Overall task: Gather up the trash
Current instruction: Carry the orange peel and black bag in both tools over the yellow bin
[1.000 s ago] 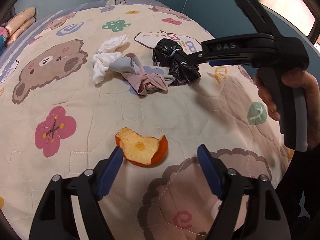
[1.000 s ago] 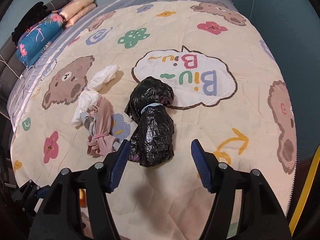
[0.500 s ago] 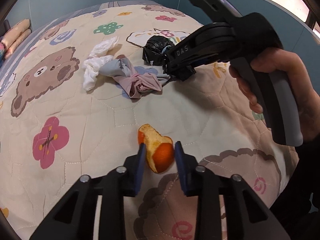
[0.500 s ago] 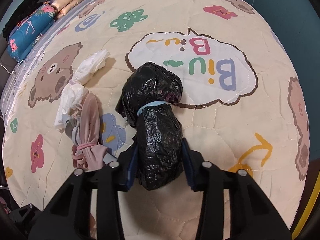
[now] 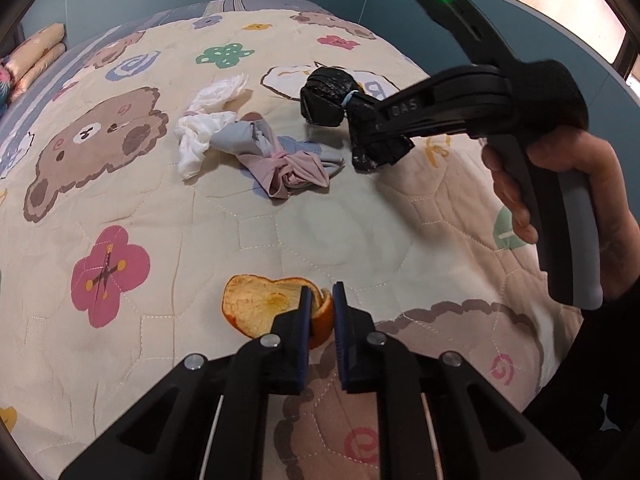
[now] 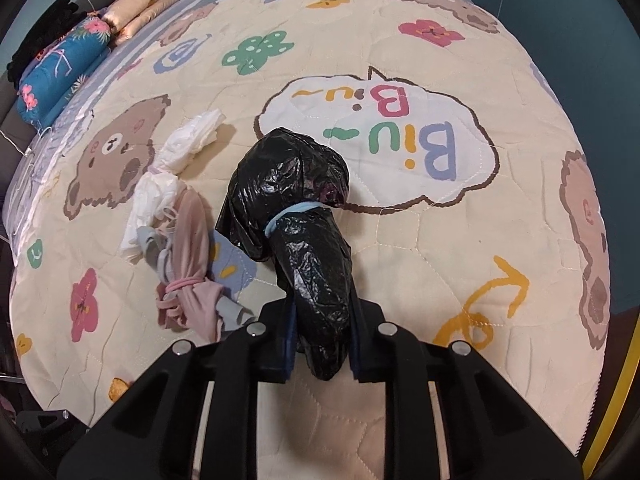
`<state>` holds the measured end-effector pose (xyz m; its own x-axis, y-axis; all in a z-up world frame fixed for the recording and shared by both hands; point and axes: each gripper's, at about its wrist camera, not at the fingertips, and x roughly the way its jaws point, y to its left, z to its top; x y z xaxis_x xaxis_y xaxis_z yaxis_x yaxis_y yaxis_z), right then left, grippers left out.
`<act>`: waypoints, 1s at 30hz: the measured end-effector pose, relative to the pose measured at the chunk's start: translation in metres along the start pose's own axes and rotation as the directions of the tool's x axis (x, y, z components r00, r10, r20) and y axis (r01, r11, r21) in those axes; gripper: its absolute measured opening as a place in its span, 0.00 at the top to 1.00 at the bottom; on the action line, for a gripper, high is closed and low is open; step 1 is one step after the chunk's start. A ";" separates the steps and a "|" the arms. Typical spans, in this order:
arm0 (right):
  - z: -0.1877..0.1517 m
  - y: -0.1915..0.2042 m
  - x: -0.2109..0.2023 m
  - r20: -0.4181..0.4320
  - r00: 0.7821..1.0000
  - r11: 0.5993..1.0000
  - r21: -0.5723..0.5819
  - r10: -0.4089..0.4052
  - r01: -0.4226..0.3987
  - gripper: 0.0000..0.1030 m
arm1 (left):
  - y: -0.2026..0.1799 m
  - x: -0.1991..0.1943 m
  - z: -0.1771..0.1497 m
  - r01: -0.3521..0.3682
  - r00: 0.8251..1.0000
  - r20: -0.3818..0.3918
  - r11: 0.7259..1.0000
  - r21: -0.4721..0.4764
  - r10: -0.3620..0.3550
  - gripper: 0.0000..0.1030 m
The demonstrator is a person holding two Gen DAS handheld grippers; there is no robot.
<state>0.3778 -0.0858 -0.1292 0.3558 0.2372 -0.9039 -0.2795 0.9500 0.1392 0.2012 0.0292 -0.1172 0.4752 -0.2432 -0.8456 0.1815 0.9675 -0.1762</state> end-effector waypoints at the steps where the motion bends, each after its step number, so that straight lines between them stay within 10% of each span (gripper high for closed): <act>1: -0.001 0.000 -0.004 0.006 1.000 1.000 0.000 0.003 -0.003 0.81 | 0.001 -0.003 0.000 0.002 1.000 0.005 1.000 -0.004 -0.002 0.91; 30: -0.070 -0.075 -0.134 0.143 0.989 0.995 0.087 0.044 -0.057 0.81 | -0.004 -0.062 0.042 0.016 0.991 0.132 0.996 -0.091 -0.004 0.91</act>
<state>0.2880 -0.2032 -0.0465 0.4670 0.3052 -0.8299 -0.2202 0.9491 0.2251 0.2075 0.0375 -0.0431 0.5836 -0.2540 -0.7713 0.1098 0.9658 -0.2350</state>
